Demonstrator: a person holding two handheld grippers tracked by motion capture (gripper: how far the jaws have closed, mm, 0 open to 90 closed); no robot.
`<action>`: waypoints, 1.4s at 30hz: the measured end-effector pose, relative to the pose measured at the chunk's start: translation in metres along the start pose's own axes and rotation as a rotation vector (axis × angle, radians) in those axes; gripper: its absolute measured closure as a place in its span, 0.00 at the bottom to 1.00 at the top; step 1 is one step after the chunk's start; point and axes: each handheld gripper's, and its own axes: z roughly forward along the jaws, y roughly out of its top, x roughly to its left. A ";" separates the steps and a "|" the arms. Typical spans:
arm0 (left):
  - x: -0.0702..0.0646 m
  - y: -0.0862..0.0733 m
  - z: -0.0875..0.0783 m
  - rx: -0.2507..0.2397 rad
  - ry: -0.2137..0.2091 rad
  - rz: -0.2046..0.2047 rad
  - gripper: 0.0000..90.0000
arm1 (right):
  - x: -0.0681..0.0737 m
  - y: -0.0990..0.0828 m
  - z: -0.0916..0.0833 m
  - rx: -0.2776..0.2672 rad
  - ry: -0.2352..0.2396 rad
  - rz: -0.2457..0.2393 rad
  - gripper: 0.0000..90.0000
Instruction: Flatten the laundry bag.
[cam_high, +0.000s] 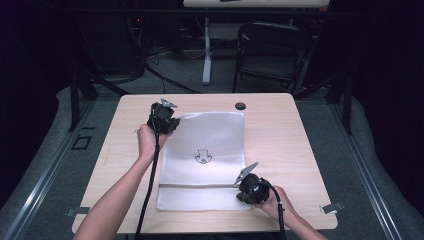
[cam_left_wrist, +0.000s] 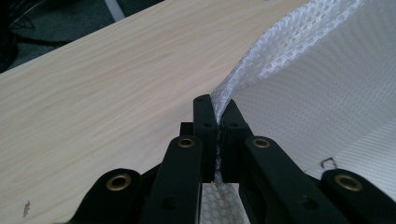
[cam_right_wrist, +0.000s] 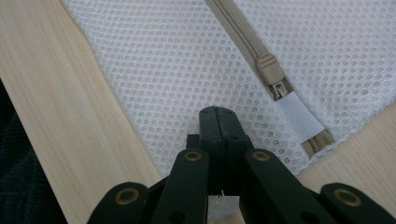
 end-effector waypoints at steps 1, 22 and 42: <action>0.001 0.000 0.004 0.002 0.001 -0.010 0.98 | 0.000 0.000 0.000 0.004 0.001 -0.002 1.00; 0.028 0.003 0.042 0.009 0.007 -0.129 0.41 | 0.006 -0.002 0.000 -0.014 0.012 0.021 1.00; -0.022 -0.033 -0.006 -0.040 -0.261 -0.006 0.14 | -0.013 -0.013 -0.046 -0.149 0.002 0.099 0.40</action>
